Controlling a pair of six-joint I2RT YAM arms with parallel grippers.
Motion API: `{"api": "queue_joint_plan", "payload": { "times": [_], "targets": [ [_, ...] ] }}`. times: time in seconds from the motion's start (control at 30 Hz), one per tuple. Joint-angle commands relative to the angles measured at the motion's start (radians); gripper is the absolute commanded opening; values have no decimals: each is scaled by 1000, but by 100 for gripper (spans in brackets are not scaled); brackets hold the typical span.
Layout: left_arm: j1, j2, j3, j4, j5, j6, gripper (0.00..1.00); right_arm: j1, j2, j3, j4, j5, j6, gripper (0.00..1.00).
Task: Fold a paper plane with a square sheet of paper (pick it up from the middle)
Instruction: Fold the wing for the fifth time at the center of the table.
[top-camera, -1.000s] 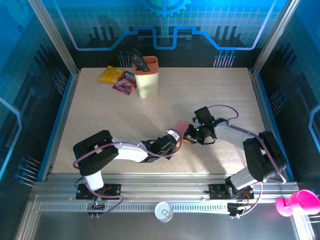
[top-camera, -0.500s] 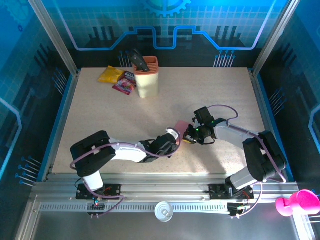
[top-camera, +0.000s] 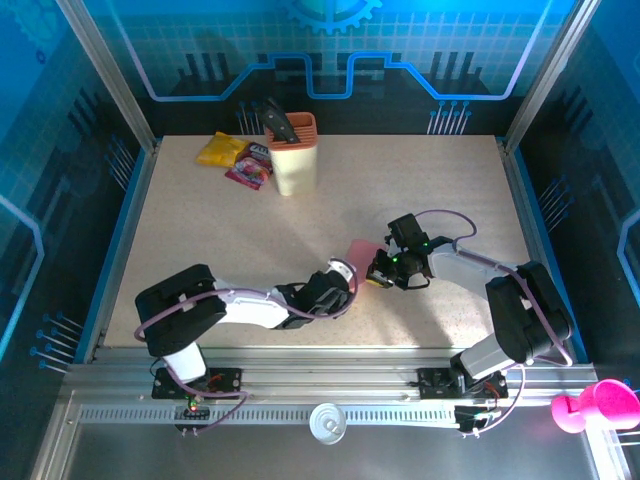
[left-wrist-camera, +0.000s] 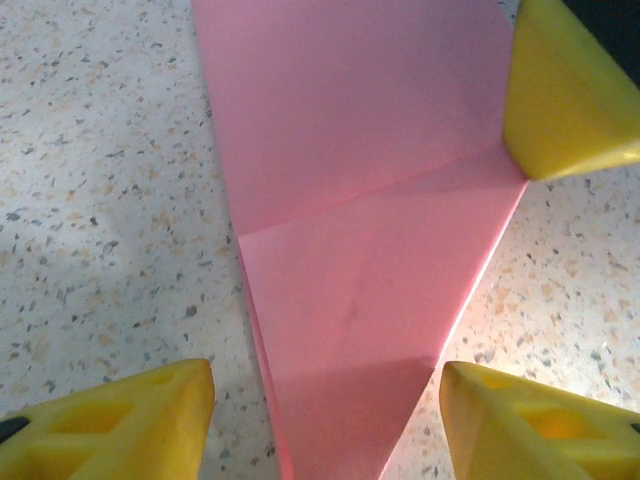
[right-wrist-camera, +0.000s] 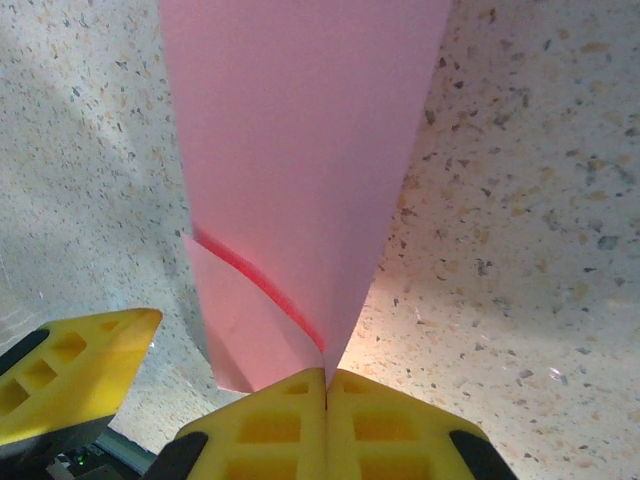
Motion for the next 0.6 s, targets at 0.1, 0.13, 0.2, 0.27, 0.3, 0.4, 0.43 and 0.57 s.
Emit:
{"api": "queue_joint_plan", "payload": {
  "times": [0.1, 0.13, 0.2, 0.27, 0.3, 0.4, 0.43, 0.57],
  "targets": [
    [-27, -102, -69, 10, -26, -14, 61, 13, -1, 12, -30, 10, -1, 0],
    [-28, -105, -70, 13, -19, -10, 60, 14, -1, 12, -30, 11, 0, 0],
    [-28, -102, -64, 22, -6, -1, 58, 14, 0, 15, -30, 9, 0, 0],
    [-28, -87, -49, 34, 12, 9, 57, 16, 2, 19, -32, 9, 1, 0],
    [-29, -75, -40, 36, 18, 11, 56, 18, 1, 20, -32, 10, 0, 0],
    [-29, -38, -14, 47, 33, 25, 56, 21, 3, 22, -33, 10, 1, 0],
    [-29, -26, -6, 52, 37, 31, 55, 21, 3, 22, -33, 10, 3, 0],
    [-29, 8, 21, 60, 47, 53, 54, 21, 0, 24, -38, 9, 1, 0]
  ]
}}
